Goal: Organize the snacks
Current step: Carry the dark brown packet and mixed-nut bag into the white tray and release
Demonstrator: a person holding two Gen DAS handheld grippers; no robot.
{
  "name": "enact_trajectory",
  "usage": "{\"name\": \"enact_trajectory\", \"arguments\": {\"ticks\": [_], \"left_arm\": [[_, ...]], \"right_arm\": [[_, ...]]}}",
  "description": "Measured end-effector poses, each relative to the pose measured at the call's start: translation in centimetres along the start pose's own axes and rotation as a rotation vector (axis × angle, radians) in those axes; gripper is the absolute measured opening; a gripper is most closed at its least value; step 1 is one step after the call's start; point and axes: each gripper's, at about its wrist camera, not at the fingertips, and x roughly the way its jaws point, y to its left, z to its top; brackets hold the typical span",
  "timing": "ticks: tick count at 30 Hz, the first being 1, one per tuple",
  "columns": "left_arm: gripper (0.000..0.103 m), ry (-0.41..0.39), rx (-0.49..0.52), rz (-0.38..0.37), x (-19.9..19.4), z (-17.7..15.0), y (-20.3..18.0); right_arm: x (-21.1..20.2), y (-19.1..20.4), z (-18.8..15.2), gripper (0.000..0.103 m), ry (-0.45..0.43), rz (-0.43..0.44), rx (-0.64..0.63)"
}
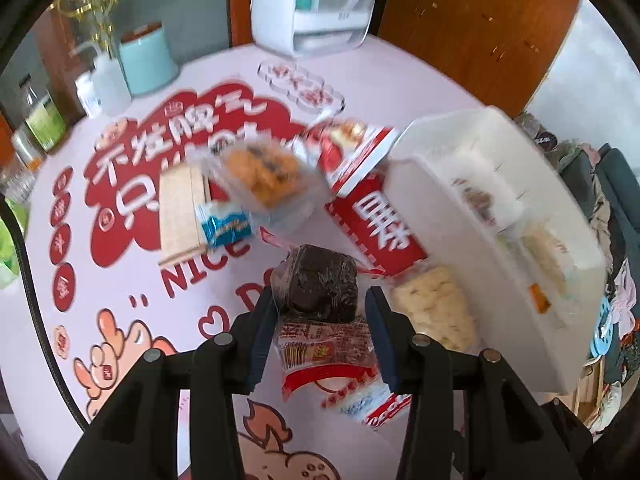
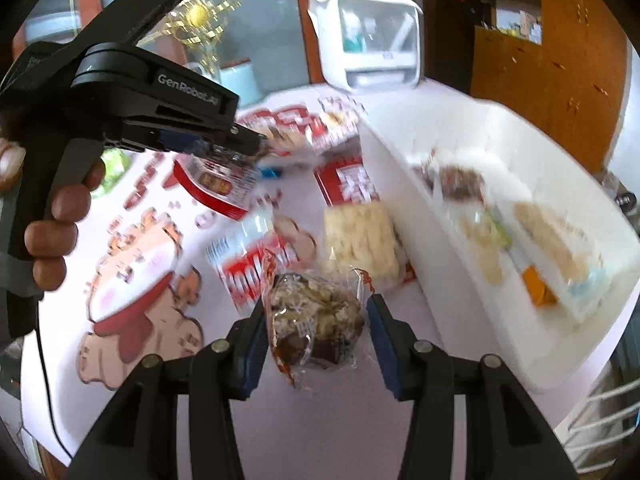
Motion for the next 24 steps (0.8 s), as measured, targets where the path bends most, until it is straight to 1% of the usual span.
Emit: {"name": "enact_trajectory", "arguments": {"ticks": [3, 7, 11, 14, 18, 24], "left_arm": [[0.043, -0.055, 0.012, -0.024, -2.9, 0.9, -1.3], [0.043, -0.125, 0.029, -0.056, -6.2, 2.3, -3.4], [0.043, -0.197, 0.053, -0.091, -9.3, 3.8, -6.3], [0.043, -0.241, 0.074, -0.108, -10.9, 4.8, -8.7], [0.044, -0.271, 0.089, -0.127, -11.6, 6.0, -11.6], [0.044, -0.258, 0.094, -0.136, -9.9, 7.9, -15.3]], "right_arm": [[-2.2, -0.2, 1.7, 0.047, -0.062, 0.021, -0.016], [-5.0, -1.3, 4.5, 0.047, -0.153, 0.027, -0.031], [-7.4, -3.5, 6.9, 0.047, -0.239, 0.0, -0.041], [-8.9, -5.6, 8.2, 0.048, -0.282, -0.029, -0.035], [-9.8, -9.1, 9.5, 0.048, -0.308, -0.066, -0.012], [-8.7, -13.6, 10.8, 0.048, -0.301, -0.11, 0.001]]}}
